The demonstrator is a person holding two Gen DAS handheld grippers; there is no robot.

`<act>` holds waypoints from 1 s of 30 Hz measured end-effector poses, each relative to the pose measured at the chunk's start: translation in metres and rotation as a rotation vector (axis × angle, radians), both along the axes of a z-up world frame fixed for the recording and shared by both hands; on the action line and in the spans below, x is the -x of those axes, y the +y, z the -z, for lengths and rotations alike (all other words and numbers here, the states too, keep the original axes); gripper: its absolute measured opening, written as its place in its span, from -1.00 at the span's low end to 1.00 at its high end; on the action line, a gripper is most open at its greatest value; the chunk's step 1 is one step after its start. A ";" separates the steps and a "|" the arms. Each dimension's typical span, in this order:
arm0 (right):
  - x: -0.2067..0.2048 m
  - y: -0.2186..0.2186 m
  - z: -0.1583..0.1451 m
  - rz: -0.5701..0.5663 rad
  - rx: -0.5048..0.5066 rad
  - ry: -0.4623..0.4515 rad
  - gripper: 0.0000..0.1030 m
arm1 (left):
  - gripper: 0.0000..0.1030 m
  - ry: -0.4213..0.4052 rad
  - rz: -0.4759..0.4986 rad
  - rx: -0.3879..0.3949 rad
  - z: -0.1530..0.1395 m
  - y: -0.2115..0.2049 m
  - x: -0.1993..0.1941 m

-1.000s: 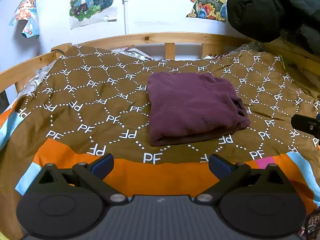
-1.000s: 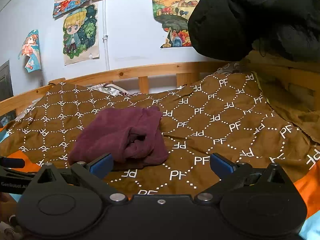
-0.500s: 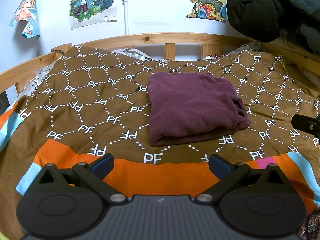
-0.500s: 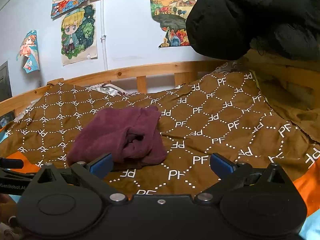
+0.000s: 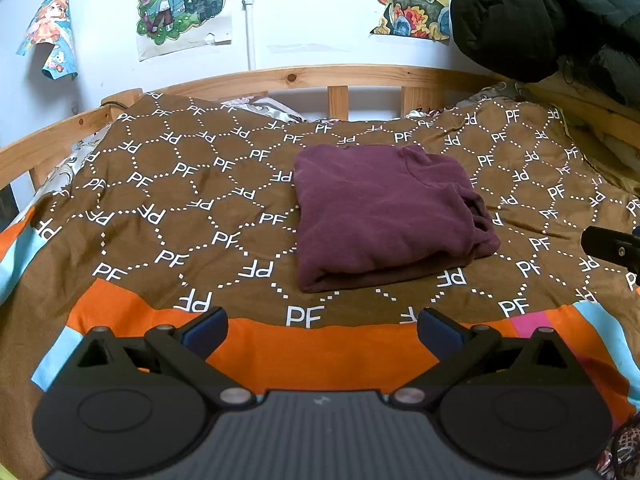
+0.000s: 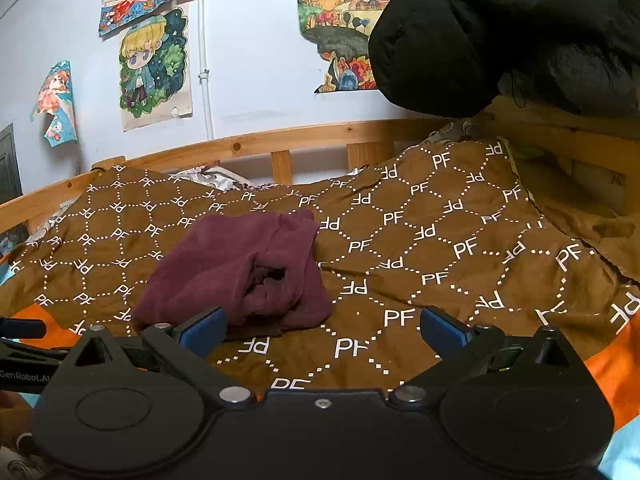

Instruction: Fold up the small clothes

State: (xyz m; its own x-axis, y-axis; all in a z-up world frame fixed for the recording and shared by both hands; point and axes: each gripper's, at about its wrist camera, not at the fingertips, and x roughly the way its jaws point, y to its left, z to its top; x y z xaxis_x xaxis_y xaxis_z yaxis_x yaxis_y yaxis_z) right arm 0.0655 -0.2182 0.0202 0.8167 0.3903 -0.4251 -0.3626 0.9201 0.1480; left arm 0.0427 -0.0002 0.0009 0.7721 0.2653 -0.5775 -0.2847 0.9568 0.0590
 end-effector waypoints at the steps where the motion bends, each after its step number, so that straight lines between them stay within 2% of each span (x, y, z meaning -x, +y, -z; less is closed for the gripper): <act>1: 0.000 0.000 0.000 0.001 0.000 0.002 0.99 | 0.99 0.000 0.000 0.000 0.000 0.000 0.000; 30: 0.000 0.000 0.001 0.003 0.000 0.004 0.99 | 0.99 0.014 0.020 0.010 0.003 0.002 0.000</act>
